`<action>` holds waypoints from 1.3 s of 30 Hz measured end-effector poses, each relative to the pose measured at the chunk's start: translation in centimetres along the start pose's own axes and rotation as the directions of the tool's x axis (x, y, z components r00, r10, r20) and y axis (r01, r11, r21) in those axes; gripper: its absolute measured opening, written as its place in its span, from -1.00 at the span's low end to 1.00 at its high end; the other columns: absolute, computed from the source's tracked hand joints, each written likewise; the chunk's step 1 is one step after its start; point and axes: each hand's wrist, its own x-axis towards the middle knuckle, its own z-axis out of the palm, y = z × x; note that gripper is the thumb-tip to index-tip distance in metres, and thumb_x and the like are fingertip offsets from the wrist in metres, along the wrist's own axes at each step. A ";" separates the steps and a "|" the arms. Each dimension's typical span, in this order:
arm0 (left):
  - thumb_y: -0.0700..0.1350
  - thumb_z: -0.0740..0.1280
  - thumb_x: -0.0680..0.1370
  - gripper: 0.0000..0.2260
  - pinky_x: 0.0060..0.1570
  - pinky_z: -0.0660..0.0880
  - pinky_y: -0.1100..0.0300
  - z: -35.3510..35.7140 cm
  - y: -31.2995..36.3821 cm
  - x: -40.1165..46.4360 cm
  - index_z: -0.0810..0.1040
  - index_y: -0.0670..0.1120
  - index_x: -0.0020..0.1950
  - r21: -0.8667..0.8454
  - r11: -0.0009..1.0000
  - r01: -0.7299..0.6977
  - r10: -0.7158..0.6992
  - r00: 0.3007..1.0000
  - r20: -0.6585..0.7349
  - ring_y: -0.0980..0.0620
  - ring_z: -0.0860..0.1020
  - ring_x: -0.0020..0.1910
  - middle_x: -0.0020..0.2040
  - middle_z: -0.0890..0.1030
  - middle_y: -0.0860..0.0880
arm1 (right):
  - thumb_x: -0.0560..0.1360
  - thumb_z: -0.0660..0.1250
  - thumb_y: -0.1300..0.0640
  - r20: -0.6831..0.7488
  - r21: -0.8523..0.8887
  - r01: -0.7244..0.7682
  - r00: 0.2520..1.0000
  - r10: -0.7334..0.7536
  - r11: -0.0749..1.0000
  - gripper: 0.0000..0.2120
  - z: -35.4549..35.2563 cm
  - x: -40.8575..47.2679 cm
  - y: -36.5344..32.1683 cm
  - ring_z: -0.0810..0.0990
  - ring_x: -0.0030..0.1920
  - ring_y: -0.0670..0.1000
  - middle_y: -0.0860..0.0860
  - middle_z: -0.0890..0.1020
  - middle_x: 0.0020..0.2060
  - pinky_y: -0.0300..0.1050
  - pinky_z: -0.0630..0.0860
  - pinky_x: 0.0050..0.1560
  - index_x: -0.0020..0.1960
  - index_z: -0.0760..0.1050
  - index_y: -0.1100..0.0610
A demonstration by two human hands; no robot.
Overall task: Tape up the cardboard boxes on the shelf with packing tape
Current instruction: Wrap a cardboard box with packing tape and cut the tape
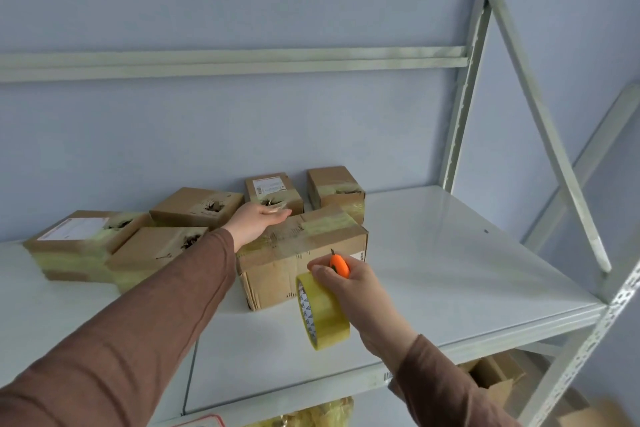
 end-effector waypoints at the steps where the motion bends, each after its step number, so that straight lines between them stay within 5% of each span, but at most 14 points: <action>1: 0.19 0.43 0.54 -0.59 0.36 0.37 0.19 0.1 -0.5 0.2 0.69 -0.01 0.28 -0.001 1.000 0.005 -0.005 1.000 0.000 0.07 0.50 0.39 0.34 0.62 0.04 | 0.55 0.40 0.01 0.002 -0.006 -0.008 1.000 0.008 1.000 -0.90 0.1 0.1 0.1 0.65 -0.17 -0.03 0.02 0.71 -0.14 -0.09 0.61 -0.11 -0.10 0.68 -0.13; 5: 0.13 0.42 0.58 -0.57 0.22 0.41 0.27 0.4 -1.6 1.1 0.59 -0.02 0.39 0.091 0.996 -0.017 0.017 1.000 -0.003 0.05 0.56 0.31 0.29 0.65 0.01 | 0.58 0.40 0.04 0.002 -0.019 -0.029 1.000 0.029 0.999 -0.88 0.3 0.5 0.7 0.65 -0.14 -0.01 0.03 0.71 -0.12 -0.05 0.62 -0.06 -0.09 0.68 -0.13; 9: 0.14 0.45 0.56 -0.30 -0.06 0.40 0.26 0.2 -1.5 1.9 0.24 0.04 0.63 0.182 0.982 0.044 -0.043 0.999 -0.010 -0.01 0.54 0.00 -0.05 0.56 -0.08 | 0.58 0.40 0.02 0.006 -0.017 -0.031 1.000 0.031 0.999 -0.89 0.5 0.5 1.0 0.64 -0.15 -0.04 -0.09 0.69 -0.21 -0.11 0.60 -0.11 -0.08 0.68 -0.15; 15: 0.08 0.44 0.59 -0.58 0.04 0.47 0.11 0.3 -2.1 2.3 0.50 0.02 0.42 0.146 0.987 0.069 -0.051 0.991 -0.121 0.00 0.56 0.01 0.04 0.59 -0.03 | 0.54 0.40 -0.02 -0.008 0.002 -0.022 1.000 0.022 1.000 -0.91 0.5 0.6 1.5 0.68 -0.03 0.14 0.00 0.70 -0.11 0.04 0.63 0.00 -0.07 0.68 -0.14; 19: -0.04 0.44 0.59 -0.70 0.04 0.52 -0.02 0.6 -2.4 1.6 0.45 -0.06 0.25 0.197 0.975 0.106 -0.025 0.928 -0.372 -0.08 0.56 -0.01 0.05 0.56 -0.06 | 0.58 0.41 0.04 -0.018 0.018 -0.043 0.999 0.043 0.999 -0.89 0.3 0.8 1.8 0.69 -0.03 0.17 0.02 0.71 -0.10 0.09 0.64 0.02 -0.07 0.69 -0.12; 22: -0.08 0.46 0.55 -0.74 0.13 0.45 -0.06 0.8 -1.9 0.6 0.49 -0.04 0.18 0.516 0.855 0.048 0.271 0.808 -0.523 -0.14 0.45 0.15 0.14 0.50 -0.08 | 0.58 0.41 0.05 -0.024 0.022 -0.047 0.999 0.048 0.999 -0.88 0.4 0.8 2.1 0.68 0.03 0.20 0.02 0.71 -0.09 0.04 0.63 -0.01 -0.07 0.69 -0.12; 25: -0.08 0.39 0.60 -0.95 0.08 0.39 -0.03 1.5 -0.7 0.0 0.64 0.01 0.04 0.715 0.687 -0.130 0.558 0.724 -0.405 -0.10 0.53 0.08 0.04 0.64 0.03 | 0.59 0.41 0.06 -0.025 0.015 -0.041 0.999 0.041 0.999 -0.88 0.5 0.8 2.3 0.67 -0.06 0.14 0.03 0.71 -0.09 -0.03 0.58 -0.06 -0.07 0.69 -0.11; 27: -0.01 0.33 0.65 -0.85 0.12 0.43 0.01 2.0 -0.6 -0.2 0.70 0.07 0.00 0.725 0.667 -0.170 0.512 0.812 -0.280 -0.04 0.61 0.01 -0.04 0.71 0.09 | 0.59 0.41 0.05 -0.030 0.008 -0.042 0.999 0.042 0.999 -0.88 0.5 0.8 2.5 0.68 -0.04 0.16 0.03 0.71 -0.09 0.03 0.61 -0.02 -0.07 0.69 -0.12; 29: 0.06 0.25 0.69 -0.73 0.01 0.54 0.05 2.1 -0.9 0.2 0.71 0.02 0.01 0.673 0.733 -0.100 0.314 0.927 -0.205 -0.03 0.64 -0.04 -0.05 0.71 0.06 | 0.59 0.41 0.04 -0.031 0.003 -0.045 0.999 0.045 0.999 -0.88 0.5 0.8 2.7 0.68 0.02 0.17 0.00 0.71 -0.10 0.11 0.64 0.07 -0.07 0.69 -0.14; 32: 0.13 0.10 0.72 -0.54 -0.22 0.45 0.08 1.8 -0.7 1.1 0.60 -0.11 -0.15 0.648 0.762 0.015 0.101 0.985 -0.142 -0.08 0.60 -0.16 -0.18 0.64 -0.07 | 0.59 0.41 0.03 -0.022 0.010 -0.046 0.999 0.046 0.999 -0.88 0.5 0.8 2.8 0.68 0.02 0.16 -0.03 0.71 -0.10 0.14 0.64 0.10 -0.06 0.69 -0.14; 35: 0.18 0.07 0.71 -0.51 -0.24 0.40 0.11 1.8 -0.6 1.5 0.61 -0.08 -0.16 0.621 0.780 0.076 0.002 0.992 -0.124 -0.04 0.58 -0.15 -0.18 0.62 -0.04 | 0.59 0.41 0.04 -0.014 0.012 -0.047 0.999 0.047 0.999 -0.90 0.4 0.9 2.8 0.68 0.02 0.17 -0.02 0.71 -0.11 0.15 0.64 0.09 -0.05 0.69 -0.11; 37: 0.19 0.15 0.69 -0.60 -0.24 0.39 0.15 1.7 -0.9 0.8 0.60 0.02 -0.18 0.565 0.822 0.069 0.084 0.967 -0.240 0.01 0.58 -0.12 -0.15 0.63 0.06 | 0.59 0.41 0.04 0.001 0.008 -0.047 0.999 0.047 0.999 -0.90 0.4 0.9 3.0 0.68 0.02 0.17 0.00 0.71 -0.10 0.13 0.64 0.08 -0.04 0.69 -0.08; 39: 0.19 0.24 0.66 -0.74 -0.09 0.50 0.13 1.0 -0.8 -0.6 0.65 0.10 -0.01 0.382 0.922 -0.062 0.242 0.863 -0.443 0.09 0.59 -0.03 0.01 0.66 0.14 | 0.60 0.40 0.04 0.016 0.009 -0.040 0.999 0.040 0.999 -0.91 0.4 0.9 3.2 0.68 -0.01 0.14 -0.02 0.71 -0.10 0.04 0.65 0.03 -0.02 0.69 -0.07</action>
